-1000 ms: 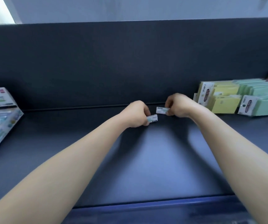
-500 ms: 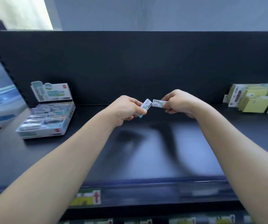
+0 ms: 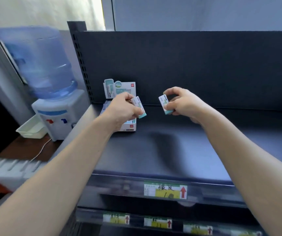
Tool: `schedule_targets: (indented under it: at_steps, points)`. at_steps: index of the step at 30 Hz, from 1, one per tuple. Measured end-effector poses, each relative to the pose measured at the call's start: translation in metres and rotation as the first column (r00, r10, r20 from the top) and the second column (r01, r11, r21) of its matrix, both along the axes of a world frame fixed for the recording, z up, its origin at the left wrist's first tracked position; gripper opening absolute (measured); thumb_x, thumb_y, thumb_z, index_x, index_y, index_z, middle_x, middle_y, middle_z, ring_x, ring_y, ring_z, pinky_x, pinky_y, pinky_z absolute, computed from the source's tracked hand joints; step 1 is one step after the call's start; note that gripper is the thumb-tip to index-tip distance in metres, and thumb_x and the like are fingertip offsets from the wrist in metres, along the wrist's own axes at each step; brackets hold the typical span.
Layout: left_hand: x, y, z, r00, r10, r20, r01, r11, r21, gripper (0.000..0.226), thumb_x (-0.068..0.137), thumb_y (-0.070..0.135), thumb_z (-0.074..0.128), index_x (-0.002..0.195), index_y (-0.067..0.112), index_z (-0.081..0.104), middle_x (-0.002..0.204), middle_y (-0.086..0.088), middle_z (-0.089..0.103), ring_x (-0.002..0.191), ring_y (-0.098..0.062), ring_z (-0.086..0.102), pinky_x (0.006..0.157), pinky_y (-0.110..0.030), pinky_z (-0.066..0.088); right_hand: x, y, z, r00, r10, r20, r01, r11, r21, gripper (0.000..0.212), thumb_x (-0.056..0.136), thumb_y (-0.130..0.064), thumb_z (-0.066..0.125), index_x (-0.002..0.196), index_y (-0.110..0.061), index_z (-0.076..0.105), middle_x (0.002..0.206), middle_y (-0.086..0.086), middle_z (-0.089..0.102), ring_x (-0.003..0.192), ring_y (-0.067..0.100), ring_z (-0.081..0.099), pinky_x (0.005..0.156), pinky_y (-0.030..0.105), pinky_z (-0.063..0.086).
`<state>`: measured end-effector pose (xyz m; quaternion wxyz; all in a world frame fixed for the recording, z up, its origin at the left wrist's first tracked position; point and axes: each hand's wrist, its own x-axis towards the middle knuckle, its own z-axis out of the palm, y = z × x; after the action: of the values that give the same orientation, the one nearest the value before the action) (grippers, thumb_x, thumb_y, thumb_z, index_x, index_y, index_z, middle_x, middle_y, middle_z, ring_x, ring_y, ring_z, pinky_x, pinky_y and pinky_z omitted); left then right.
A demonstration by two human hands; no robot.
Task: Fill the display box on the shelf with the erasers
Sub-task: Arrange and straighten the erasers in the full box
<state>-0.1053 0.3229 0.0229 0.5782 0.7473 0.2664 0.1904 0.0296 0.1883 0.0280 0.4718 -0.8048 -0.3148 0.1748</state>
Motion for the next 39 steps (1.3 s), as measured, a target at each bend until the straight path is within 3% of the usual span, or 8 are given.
schedule_targets:
  at_steps: [2,6,12,17,25,29,33,39]
  points:
    - [-0.01,0.013,-0.002,0.997,0.063,0.043,-0.062,0.998,-0.024,0.037,0.075,-0.011,0.068,0.093,0.013,0.047,0.091,-0.016,0.059,0.069,-0.018,0.06,0.05,-0.017,0.053,-0.008,0.013,0.003,0.999,0.035,-0.001,-0.035,0.999,0.03,0.038,0.085,-0.001,0.062,0.12,-0.015,0.055,0.086,0.007,0.06,0.063,0.01,0.056,0.044,0.01,0.046]
    - [-0.023,0.027,-0.003,0.988,0.147,0.039,-0.148,0.989,0.022,0.029,0.076,-0.011,0.068,0.085,0.01,0.051,0.097,-0.017,0.057,0.059,-0.018,0.06,0.046,-0.015,0.051,-0.015,0.036,0.007,0.995,0.094,0.011,-0.095,0.995,0.029,0.036,0.085,-0.002,0.063,0.118,-0.015,0.056,0.075,0.0,0.06,0.061,0.01,0.057,0.051,0.016,0.045]
    - [-0.015,0.034,-0.004,0.981,0.171,-0.086,-0.165,0.983,0.076,0.02,0.085,-0.016,0.053,0.096,0.0,0.055,0.098,-0.021,0.056,0.064,-0.02,0.062,0.049,-0.015,0.055,-0.007,0.059,0.01,0.986,0.169,0.006,-0.17,0.985,0.043,0.036,0.085,-0.001,0.063,0.117,-0.017,0.058,0.076,-0.001,0.063,0.064,0.01,0.059,0.055,0.019,0.046]
    - [0.0,0.042,-0.012,0.962,0.196,-0.188,-0.145,0.955,0.257,0.02,0.074,-0.007,0.071,0.082,0.008,0.06,0.088,-0.017,0.062,0.074,-0.033,0.068,0.072,-0.037,0.06,0.008,0.068,0.011,0.97,0.243,0.014,-0.243,0.97,0.017,0.035,0.084,-0.001,0.063,0.114,-0.019,0.059,0.076,0.0,0.065,0.066,0.012,0.06,0.061,0.022,0.049]
    - [0.003,0.048,-0.014,0.933,0.219,-0.284,-0.089,0.909,0.408,0.02,0.067,0.013,0.083,0.08,0.009,0.068,0.066,0.001,0.061,0.056,-0.009,0.052,0.05,-0.018,0.043,0.02,0.081,0.007,0.947,0.319,-0.019,-0.32,0.946,-0.058,0.027,0.083,-0.001,0.066,0.105,-0.015,0.058,0.079,0.0,0.066,0.066,0.012,0.06,0.057,0.021,0.046]
    - [0.002,0.052,-0.018,0.925,0.199,-0.323,-0.051,0.909,0.414,0.021,0.065,0.018,0.085,0.079,0.007,0.073,0.076,-0.005,0.069,0.065,-0.014,0.057,0.063,-0.024,0.048,0.019,0.088,0.008,0.939,0.344,-0.007,-0.343,0.933,-0.111,0.018,0.081,-0.002,0.068,0.092,-0.014,0.06,0.081,0.001,0.067,0.067,0.012,0.061,0.056,0.021,0.045]
    - [-0.001,0.061,-0.017,0.941,0.161,-0.299,-0.021,0.905,0.424,0.008,0.073,0.008,0.077,0.075,0.011,0.07,0.071,-0.002,0.066,0.062,-0.012,0.057,0.055,-0.02,0.048,0.014,0.092,0.007,0.93,0.367,0.005,-0.362,0.918,-0.166,0.017,0.081,-0.003,0.069,0.092,-0.013,0.063,0.081,0.001,0.067,0.069,0.012,0.061,0.058,0.021,0.046]
    - [-0.002,0.074,-0.019,0.947,0.102,-0.305,0.037,0.908,0.416,0.015,0.071,0.005,0.076,0.063,0.015,0.068,0.063,-0.001,0.065,0.059,-0.012,0.057,0.062,-0.023,0.049,-0.001,0.095,0.009,0.942,0.335,0.025,-0.318,0.913,-0.257,0.014,0.081,-0.003,0.069,0.091,-0.012,0.068,0.078,0.0,0.066,0.071,0.012,0.06,0.061,0.019,0.046]
